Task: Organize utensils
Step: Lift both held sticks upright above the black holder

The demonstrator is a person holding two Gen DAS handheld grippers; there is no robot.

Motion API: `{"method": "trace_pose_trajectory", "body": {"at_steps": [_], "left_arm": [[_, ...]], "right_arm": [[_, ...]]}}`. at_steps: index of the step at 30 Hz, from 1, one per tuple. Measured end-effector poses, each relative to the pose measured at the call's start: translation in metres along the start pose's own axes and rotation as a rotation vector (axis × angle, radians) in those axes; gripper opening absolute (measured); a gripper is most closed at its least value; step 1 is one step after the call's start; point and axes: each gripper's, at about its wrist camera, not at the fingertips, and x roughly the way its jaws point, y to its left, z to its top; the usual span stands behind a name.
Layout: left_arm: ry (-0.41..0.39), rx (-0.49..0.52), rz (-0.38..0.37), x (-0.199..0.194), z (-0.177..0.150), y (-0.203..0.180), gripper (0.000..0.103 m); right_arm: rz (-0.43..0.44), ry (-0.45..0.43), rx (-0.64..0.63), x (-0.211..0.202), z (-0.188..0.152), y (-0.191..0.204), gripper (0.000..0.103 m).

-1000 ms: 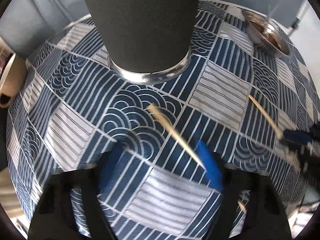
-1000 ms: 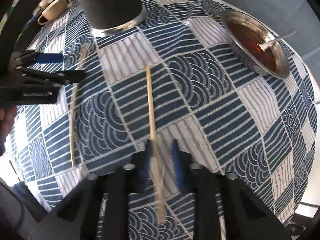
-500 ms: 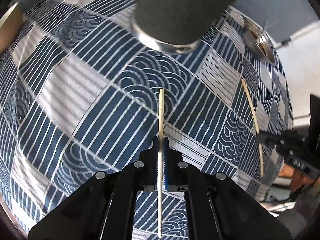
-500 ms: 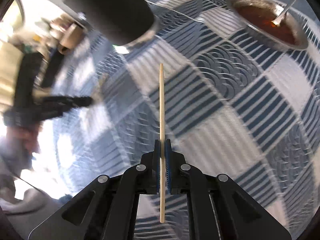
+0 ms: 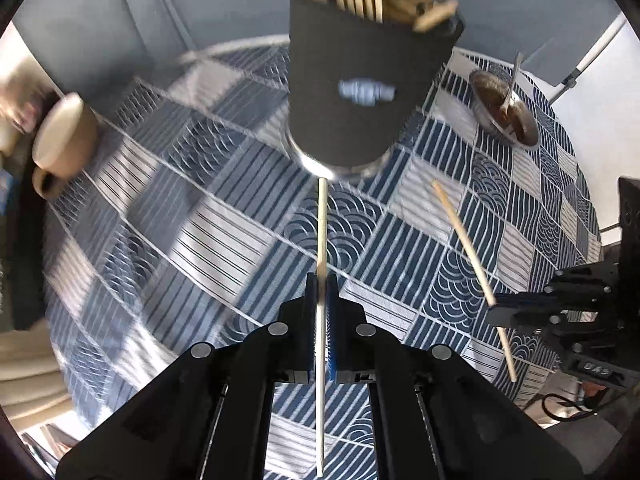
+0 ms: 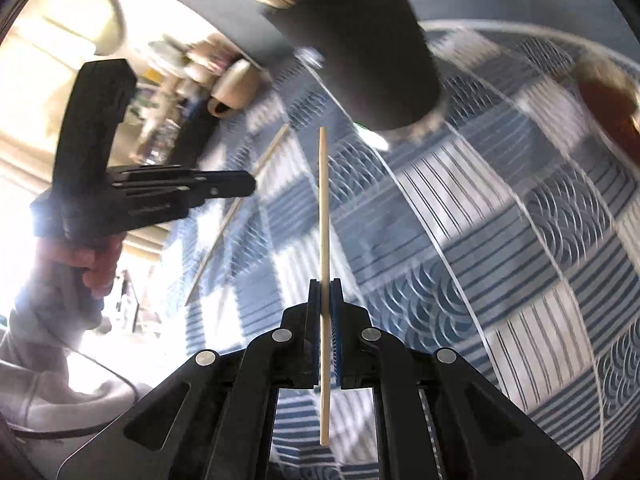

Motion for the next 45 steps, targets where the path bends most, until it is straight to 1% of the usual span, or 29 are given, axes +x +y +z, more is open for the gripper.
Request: {"method": "trace_pose_trajectory", "body": {"at_steps": [1, 2, 4, 8, 14, 19, 25, 28, 32, 34, 37, 38, 39, 41, 43, 45], "left_arm": [[-0.010, 0.009, 0.032, -0.003, 0.005, -0.002, 0.004], [-0.024, 0.011, 0.042, -0.009, 0.009, -0.002, 0.004], [-0.045, 0.003, 0.045, -0.018, 0.014, -0.002, 0.004], [-0.096, 0.027, 0.064, -0.036, 0.028, -0.013, 0.004], [-0.179, 0.041, 0.076, -0.071, 0.047, -0.017, 0.004], [-0.230, 0.047, 0.087, -0.092, 0.064, -0.019, 0.004], [-0.277, 0.032, 0.058, -0.113, 0.088, -0.019, 0.004], [-0.300, 0.025, 0.045, -0.119, 0.099, -0.020, 0.004], [-0.331, 0.025, 0.026, -0.126, 0.114, -0.021, 0.004], [-0.360, 0.015, -0.003, -0.127, 0.122, -0.019, 0.005], [-0.409, -0.020, -0.092, -0.126, 0.134, -0.012, 0.005], [-0.422, -0.025, -0.091, -0.127, 0.136, -0.012, 0.005], [-0.455, -0.020, -0.093, -0.126, 0.140, -0.012, 0.005], [-0.502, -0.002, -0.120, -0.124, 0.146, -0.011, 0.005], [-0.509, -0.001, -0.123, -0.116, 0.154, -0.010, 0.005], [-0.511, -0.013, -0.143, -0.107, 0.161, -0.007, 0.005]], "right_arm": [[0.016, -0.015, -0.003, -0.005, 0.005, 0.003, 0.005], [0.017, -0.026, -0.005, -0.009, 0.010, 0.005, 0.005], [0.017, -0.046, -0.017, -0.018, 0.018, 0.005, 0.005], [0.026, -0.099, -0.032, -0.037, 0.036, 0.009, 0.005], [0.014, -0.176, -0.074, -0.064, 0.068, 0.017, 0.005], [-0.046, -0.203, -0.118, -0.082, 0.099, 0.027, 0.005], [-0.066, -0.253, -0.160, -0.098, 0.134, 0.040, 0.005], [-0.099, -0.261, -0.166, -0.098, 0.148, 0.043, 0.005], [-0.099, -0.279, -0.172, -0.096, 0.163, 0.047, 0.005], [-0.090, -0.294, -0.174, -0.095, 0.169, 0.047, 0.005], [-0.076, -0.321, -0.190, -0.092, 0.178, 0.047, 0.005], [-0.071, -0.326, -0.199, -0.091, 0.180, 0.047, 0.005], [-0.072, -0.344, -0.209, -0.090, 0.182, 0.047, 0.005], [-0.060, -0.363, -0.219, -0.089, 0.187, 0.045, 0.005], [-0.051, -0.379, -0.217, -0.086, 0.192, 0.040, 0.005], [-0.055, -0.382, -0.214, -0.082, 0.199, 0.036, 0.005]]}}
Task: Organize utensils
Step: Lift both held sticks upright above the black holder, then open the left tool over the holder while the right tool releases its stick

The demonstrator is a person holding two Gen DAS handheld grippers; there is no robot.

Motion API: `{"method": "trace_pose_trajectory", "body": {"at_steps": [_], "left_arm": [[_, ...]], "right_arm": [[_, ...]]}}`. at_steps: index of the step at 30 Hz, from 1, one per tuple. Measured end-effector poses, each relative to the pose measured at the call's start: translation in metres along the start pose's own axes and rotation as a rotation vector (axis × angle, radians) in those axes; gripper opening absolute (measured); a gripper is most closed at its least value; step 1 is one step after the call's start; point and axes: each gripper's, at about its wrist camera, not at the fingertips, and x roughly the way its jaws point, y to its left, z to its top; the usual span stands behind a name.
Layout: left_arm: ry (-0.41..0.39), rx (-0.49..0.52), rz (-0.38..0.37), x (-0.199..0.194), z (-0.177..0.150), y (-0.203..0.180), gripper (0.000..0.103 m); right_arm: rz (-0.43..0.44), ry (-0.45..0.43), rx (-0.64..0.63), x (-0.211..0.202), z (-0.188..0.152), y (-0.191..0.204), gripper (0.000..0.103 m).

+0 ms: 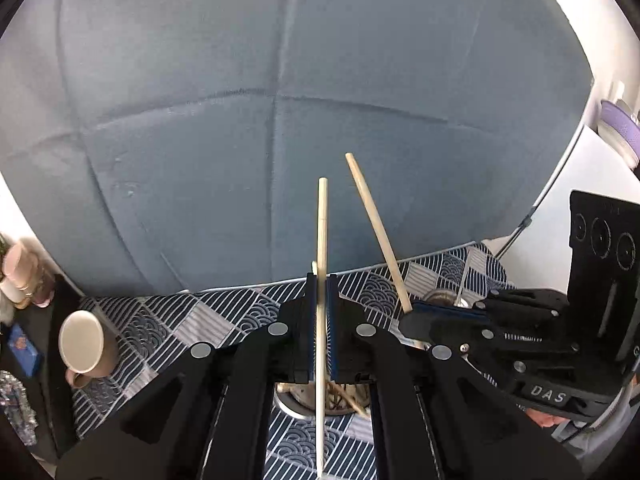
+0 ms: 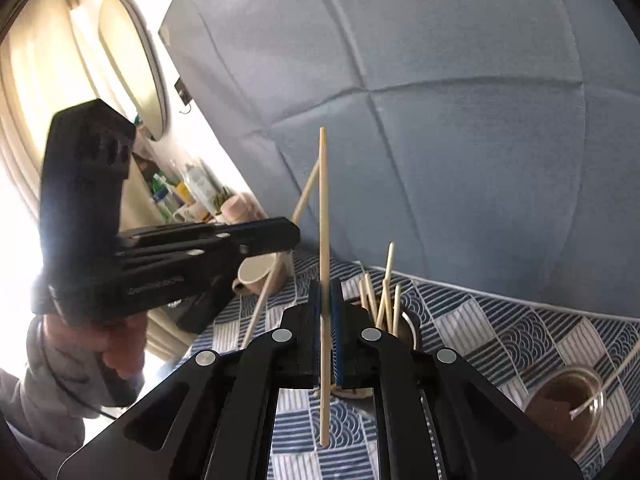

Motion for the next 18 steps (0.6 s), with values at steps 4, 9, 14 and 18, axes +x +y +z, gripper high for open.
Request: {"method": "trace_pose_trajectory", "body": {"at_steps": [4, 9, 14, 18], "left_arm": [[-0.038, -0.042, -0.049, 0.017, 0.005, 0.012, 0.005], [-0.155, -0.070, -0.124, 0.026, 0.006, 0.027, 0.005], [-0.227, -0.106, -0.177, 0.038, -0.004, 0.043, 0.005], [-0.267, -0.104, -0.182, 0.046, -0.020, 0.047, 0.005]], "right_arm": [[0.011, -0.027, 0.015, 0.012, 0.005, -0.013, 0.005], [0.033, -0.100, 0.014, 0.028, 0.008, -0.024, 0.005], [0.065, -0.128, 0.065, 0.048, -0.003, -0.042, 0.005], [0.068, -0.098, 0.091, 0.065, -0.016, -0.053, 0.005]]}}
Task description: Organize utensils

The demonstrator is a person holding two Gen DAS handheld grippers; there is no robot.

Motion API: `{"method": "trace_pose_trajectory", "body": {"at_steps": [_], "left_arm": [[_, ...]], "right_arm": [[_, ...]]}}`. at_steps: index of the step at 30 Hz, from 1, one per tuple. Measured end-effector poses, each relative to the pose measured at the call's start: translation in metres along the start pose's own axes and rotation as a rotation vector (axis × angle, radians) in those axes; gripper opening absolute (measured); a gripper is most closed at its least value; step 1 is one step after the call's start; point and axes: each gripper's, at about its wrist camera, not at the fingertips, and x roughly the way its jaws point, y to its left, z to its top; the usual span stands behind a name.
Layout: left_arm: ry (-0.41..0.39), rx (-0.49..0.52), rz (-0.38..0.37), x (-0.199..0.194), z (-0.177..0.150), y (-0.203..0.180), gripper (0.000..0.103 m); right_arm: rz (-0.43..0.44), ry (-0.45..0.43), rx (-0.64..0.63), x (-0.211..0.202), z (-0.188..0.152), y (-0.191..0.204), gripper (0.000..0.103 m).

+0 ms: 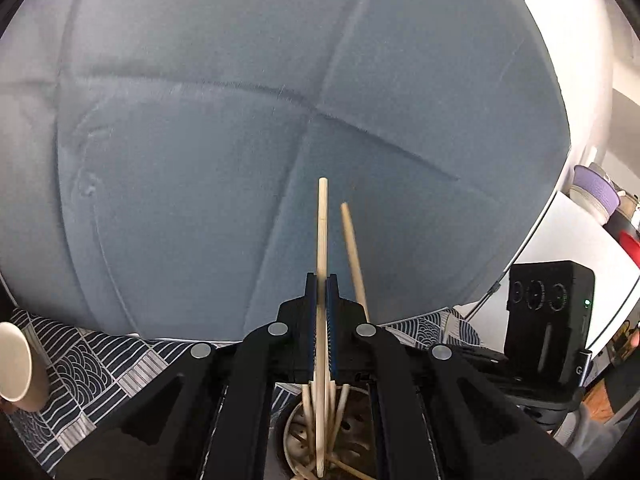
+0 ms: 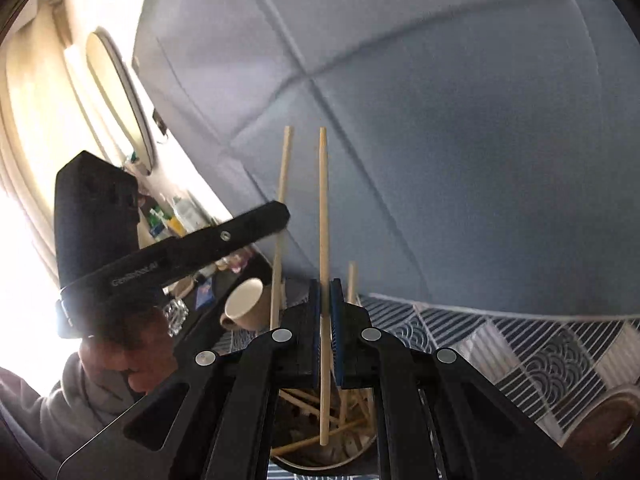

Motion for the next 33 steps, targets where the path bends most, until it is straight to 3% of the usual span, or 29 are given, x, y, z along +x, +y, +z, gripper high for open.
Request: {"method": "trace_pose_trajectory", "body": {"at_steps": [5, 13, 15, 17, 18, 22, 26, 29, 33], "left_arm": [[-0.038, 0.034, -0.011, 0.002, -0.024, 0.000, 0.005], [-0.058, 0.122, 0.012, -0.009, -0.054, -0.009, 0.005], [-0.039, 0.162, 0.028, -0.014, -0.060, -0.013, 0.010], [-0.038, 0.175, 0.044, -0.018, -0.062, -0.017, 0.033], [-0.042, 0.178, 0.059, -0.021, -0.063, -0.018, 0.038], [-0.068, 0.176, 0.095, -0.031, -0.063, -0.022, 0.059], [-0.088, 0.183, 0.146, -0.045, -0.061, -0.027, 0.081], [-0.077, 0.174, 0.195, -0.052, -0.061, -0.029, 0.094], [-0.073, 0.180, 0.263, -0.066, -0.064, -0.030, 0.097]], "right_arm": [[-0.007, -0.015, 0.001, 0.002, -0.011, -0.006, 0.005], [-0.096, -0.095, -0.063, -0.021, -0.046, 0.001, 0.006], [-0.115, -0.105, -0.080, -0.027, -0.053, 0.006, 0.008], [-0.131, -0.108, -0.091, -0.032, -0.056, 0.011, 0.009], [-0.149, -0.106, -0.096, -0.035, -0.059, 0.013, 0.010], [-0.227, -0.110, -0.086, -0.045, -0.063, 0.019, 0.042], [-0.290, -0.138, -0.084, -0.059, -0.067, 0.025, 0.068], [-0.290, -0.129, -0.059, -0.065, -0.071, 0.024, 0.077], [-0.323, -0.137, -0.039, -0.076, -0.080, 0.025, 0.086]]}}
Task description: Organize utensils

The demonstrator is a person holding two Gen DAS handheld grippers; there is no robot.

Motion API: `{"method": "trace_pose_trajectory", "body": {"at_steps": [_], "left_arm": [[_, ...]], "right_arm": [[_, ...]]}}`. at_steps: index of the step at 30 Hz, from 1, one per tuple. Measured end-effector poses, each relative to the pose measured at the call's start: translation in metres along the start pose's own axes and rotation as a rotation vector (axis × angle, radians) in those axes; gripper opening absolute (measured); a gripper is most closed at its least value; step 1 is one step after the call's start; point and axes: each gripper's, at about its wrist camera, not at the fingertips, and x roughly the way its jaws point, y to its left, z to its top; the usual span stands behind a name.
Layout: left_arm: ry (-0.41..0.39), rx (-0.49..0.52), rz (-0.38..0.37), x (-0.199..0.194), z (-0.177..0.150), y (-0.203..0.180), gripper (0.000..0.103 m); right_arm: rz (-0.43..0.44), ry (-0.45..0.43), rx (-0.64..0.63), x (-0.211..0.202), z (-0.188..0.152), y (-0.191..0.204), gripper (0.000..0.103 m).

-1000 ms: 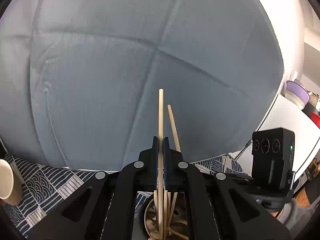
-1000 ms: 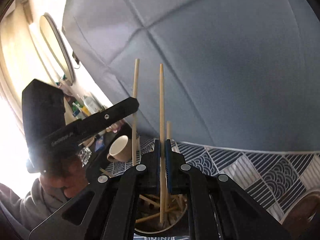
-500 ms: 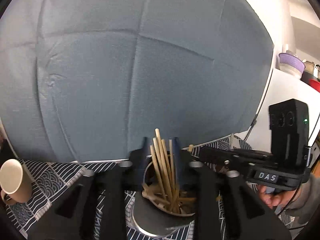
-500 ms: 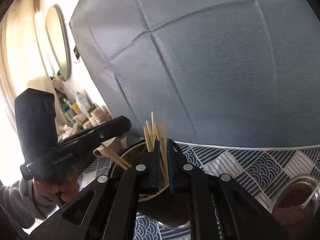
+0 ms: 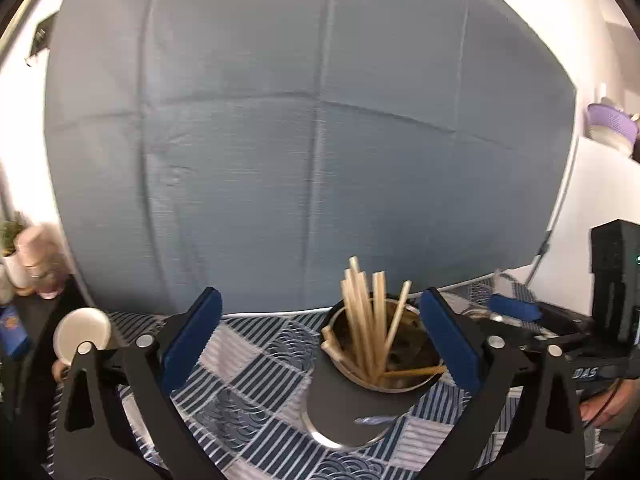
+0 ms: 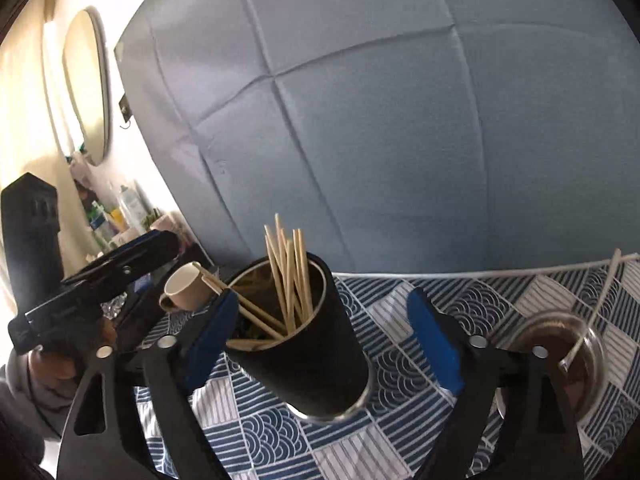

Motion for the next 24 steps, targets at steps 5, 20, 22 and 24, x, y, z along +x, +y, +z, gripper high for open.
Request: {"method": "trace_pose_trajectory", "body": {"at_steps": [5, 20, 22, 24], "left_arm": [[0.055, 0.020, 0.069, -0.009, -0.011, 0.001, 0.097], [0.101, -0.071, 0.185, -0.082, -0.030, -0.020, 0.097], [0.106, -0.061, 0.199, -0.092, -0.031, -0.028, 0.097], [0.123, -0.067, 0.213, -0.100, -0.035, -0.032, 0.097]], "right_arm": [[-0.044, 0.009, 0.038, -0.021, -0.003, -0.001, 0.095], [-0.184, 0.026, 0.017, -0.087, -0.016, 0.036, 0.095], [-0.233, 0.028, 0.009, -0.098, -0.019, 0.045, 0.095], [-0.279, 0.007, -0.015, -0.112, -0.024, 0.057, 0.095]]}}
